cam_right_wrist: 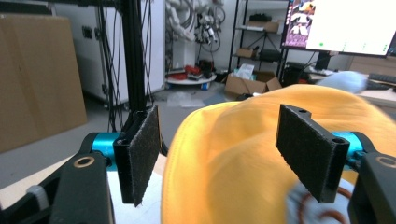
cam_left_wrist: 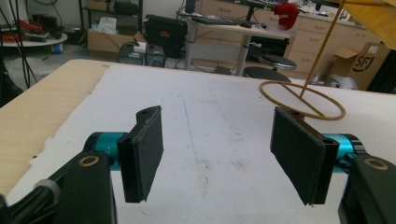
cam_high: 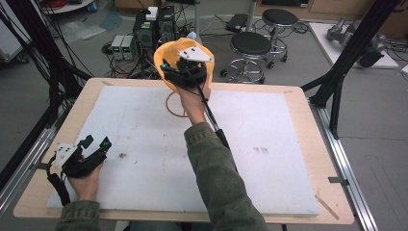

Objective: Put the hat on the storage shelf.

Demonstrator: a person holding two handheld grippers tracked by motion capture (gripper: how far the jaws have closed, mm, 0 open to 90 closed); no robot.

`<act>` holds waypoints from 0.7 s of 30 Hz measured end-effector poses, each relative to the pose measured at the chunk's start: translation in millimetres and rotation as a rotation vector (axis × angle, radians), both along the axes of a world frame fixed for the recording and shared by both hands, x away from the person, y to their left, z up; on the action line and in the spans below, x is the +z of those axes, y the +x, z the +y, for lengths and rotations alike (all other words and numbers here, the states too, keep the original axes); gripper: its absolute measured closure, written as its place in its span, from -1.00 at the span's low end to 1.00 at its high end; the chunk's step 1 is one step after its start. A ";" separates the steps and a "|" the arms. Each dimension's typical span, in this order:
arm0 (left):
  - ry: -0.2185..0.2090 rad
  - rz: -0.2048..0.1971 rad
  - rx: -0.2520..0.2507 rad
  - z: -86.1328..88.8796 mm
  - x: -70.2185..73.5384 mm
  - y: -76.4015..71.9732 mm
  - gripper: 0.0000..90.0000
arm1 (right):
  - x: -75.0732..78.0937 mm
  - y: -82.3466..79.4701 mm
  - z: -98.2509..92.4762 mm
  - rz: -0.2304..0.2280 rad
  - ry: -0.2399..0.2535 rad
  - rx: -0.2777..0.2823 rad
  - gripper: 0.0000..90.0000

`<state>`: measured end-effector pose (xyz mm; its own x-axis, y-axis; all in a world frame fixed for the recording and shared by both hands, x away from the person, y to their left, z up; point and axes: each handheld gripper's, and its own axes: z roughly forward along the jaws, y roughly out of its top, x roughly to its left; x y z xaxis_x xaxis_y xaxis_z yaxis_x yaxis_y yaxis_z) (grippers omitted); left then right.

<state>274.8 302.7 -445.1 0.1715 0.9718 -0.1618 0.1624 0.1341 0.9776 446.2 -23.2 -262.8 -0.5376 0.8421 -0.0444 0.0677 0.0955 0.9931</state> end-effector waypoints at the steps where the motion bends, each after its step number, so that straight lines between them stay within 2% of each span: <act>1: 0.000 -0.001 0.001 -0.1 0.0 -0.1 -0.23 | -1.0 -1.9 -4.3 0.000 0.008 -0.003 -0.33; 21: 0.001 0.005 -0.001 -0.4 -0.2 0.2 -0.23 | -20.3 -24.1 -83.2 0.006 0.066 -0.070 -0.35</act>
<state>275.0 302.4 -445.3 0.1722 0.9718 -0.1614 0.1670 0.1326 0.9770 422.1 -106.3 -283.1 -0.4776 0.8784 0.0150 0.0775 0.0251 0.9967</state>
